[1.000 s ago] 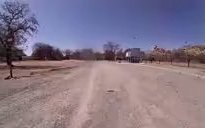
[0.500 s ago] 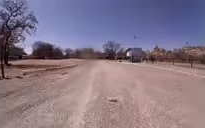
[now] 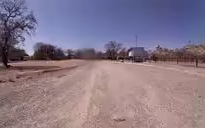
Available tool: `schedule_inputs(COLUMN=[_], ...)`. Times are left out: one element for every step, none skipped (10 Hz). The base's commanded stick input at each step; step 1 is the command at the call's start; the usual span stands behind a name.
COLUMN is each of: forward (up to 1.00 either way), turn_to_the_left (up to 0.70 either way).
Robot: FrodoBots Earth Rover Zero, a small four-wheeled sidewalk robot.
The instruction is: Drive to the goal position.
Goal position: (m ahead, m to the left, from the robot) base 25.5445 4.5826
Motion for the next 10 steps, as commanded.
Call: schedule_inputs(forward=[1.0,1.0,1.0,1.0,1.0,1.0,1.0,1.0,1.0,1.0], turn_to_the_left=[0.0,0.0,0.0,0.0,0.0,0.0,0.0,0.0,0.0,0.0])
